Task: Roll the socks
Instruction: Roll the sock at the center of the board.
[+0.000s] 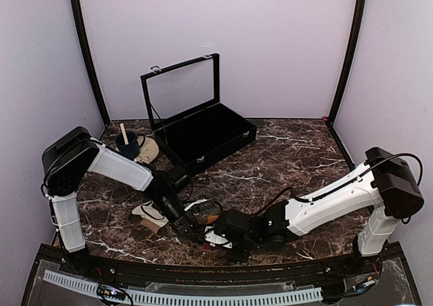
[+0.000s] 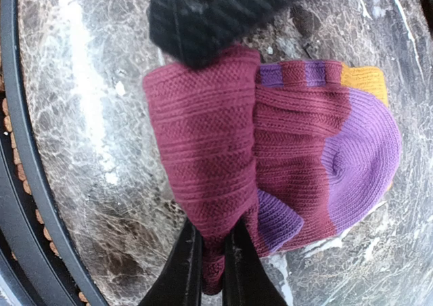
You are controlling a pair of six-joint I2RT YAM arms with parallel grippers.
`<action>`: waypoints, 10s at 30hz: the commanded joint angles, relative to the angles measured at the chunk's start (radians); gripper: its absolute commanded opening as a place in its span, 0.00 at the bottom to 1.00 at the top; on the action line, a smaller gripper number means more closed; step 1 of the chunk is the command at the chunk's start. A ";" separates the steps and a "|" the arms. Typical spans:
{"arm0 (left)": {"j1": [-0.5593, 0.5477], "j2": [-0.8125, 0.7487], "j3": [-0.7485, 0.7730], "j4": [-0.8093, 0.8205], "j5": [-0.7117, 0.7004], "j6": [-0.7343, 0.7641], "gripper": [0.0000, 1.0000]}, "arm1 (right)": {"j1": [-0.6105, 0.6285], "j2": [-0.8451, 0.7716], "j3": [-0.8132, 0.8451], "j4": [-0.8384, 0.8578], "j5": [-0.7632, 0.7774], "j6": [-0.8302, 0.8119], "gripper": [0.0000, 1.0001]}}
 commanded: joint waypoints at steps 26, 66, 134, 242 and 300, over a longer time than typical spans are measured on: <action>-0.012 -0.615 -0.458 0.424 -0.611 -0.262 0.32 | -0.229 0.123 0.129 -0.243 -0.660 0.105 0.00; -0.515 -0.376 -0.167 0.308 -0.953 0.308 0.37 | -0.428 0.293 0.223 -0.413 -1.019 0.009 0.00; -0.410 -0.127 0.028 -0.012 -0.734 0.284 0.00 | -0.564 0.103 0.008 -0.161 -1.008 0.221 0.24; -0.156 0.100 0.152 -0.109 -0.212 0.088 0.21 | 0.014 -0.122 -0.221 0.159 -0.146 0.026 0.00; -0.047 -0.530 -0.313 0.313 -0.695 -0.243 0.32 | -0.238 -0.005 -0.064 -0.005 -0.625 0.155 0.00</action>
